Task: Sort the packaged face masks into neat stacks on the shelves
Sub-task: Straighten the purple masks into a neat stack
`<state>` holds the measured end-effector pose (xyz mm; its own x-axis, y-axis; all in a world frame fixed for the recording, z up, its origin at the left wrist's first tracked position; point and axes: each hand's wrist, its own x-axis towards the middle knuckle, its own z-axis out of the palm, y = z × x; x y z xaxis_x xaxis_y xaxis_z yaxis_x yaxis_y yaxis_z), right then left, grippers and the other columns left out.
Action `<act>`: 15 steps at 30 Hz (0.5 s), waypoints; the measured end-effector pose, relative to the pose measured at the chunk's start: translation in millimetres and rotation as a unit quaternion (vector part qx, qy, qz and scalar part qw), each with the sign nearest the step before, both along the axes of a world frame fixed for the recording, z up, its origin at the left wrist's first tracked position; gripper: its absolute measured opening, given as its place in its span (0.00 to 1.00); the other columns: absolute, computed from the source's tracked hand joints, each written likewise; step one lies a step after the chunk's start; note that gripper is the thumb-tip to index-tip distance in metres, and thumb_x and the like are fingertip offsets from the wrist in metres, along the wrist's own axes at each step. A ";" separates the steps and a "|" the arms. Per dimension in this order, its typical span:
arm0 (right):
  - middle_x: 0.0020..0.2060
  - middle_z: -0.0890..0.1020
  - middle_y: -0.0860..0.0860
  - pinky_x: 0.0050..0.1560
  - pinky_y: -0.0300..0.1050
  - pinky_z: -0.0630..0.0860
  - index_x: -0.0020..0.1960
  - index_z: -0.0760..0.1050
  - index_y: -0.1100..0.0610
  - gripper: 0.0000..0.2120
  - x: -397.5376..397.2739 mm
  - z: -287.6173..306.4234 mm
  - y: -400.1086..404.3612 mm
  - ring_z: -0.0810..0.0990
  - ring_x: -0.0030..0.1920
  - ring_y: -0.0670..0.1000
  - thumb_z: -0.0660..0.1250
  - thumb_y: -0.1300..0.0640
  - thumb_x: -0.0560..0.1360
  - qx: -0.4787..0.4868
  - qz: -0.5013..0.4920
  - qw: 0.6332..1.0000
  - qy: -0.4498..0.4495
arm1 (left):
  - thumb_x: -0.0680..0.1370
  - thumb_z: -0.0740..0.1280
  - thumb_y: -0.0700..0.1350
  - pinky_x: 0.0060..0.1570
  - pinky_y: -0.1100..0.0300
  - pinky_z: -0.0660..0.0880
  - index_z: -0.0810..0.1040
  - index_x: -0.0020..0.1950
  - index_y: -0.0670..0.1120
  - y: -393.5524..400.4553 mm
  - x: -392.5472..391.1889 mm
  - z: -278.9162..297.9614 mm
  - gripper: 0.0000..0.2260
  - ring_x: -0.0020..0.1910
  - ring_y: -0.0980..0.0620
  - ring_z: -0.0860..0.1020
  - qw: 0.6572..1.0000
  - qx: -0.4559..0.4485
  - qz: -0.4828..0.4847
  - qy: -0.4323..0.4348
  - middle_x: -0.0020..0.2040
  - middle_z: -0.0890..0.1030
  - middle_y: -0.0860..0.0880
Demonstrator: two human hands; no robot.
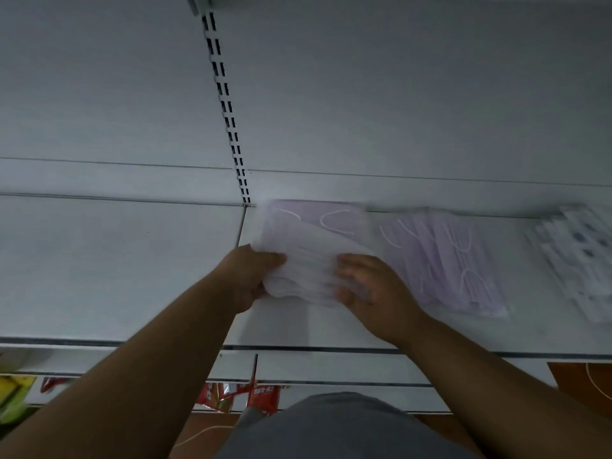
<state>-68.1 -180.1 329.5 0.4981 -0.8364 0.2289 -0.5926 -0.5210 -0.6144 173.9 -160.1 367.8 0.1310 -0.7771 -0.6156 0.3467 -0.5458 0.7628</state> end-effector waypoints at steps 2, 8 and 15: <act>0.60 0.78 0.54 0.64 0.50 0.72 0.61 0.77 0.60 0.29 -1.4 3.0 -6.5 0.76 0.61 0.53 0.63 0.36 0.75 -0.029 -0.115 0.990 -0.071 | 0.70 0.75 0.36 0.54 0.42 0.80 0.78 0.64 0.38 2.5 2.4 -2.4 0.22 0.55 0.38 0.82 0.999 -0.050 -0.013 0.018 0.59 0.82 0.38; 0.55 0.80 0.55 0.55 0.56 0.79 0.61 0.75 0.53 0.26 -0.2 20.2 -27.3 0.80 0.55 0.53 0.77 0.47 0.68 0.247 -0.237 0.906 -0.247 | 0.70 0.71 0.39 0.52 0.49 0.82 0.78 0.63 0.38 2.1 9.6 1.1 0.22 0.57 0.40 0.82 0.992 -0.113 -0.025 0.057 0.58 0.83 0.40; 0.47 0.85 0.52 0.52 0.57 0.82 0.53 0.79 0.52 0.09 -2.9 16.0 -29.6 0.84 0.49 0.55 0.74 0.54 0.74 0.273 -0.256 0.884 -0.281 | 0.72 0.69 0.42 0.55 0.47 0.79 0.77 0.64 0.41 5.6 9.8 0.8 0.21 0.55 0.42 0.83 0.990 -0.101 -0.056 0.075 0.58 0.84 0.41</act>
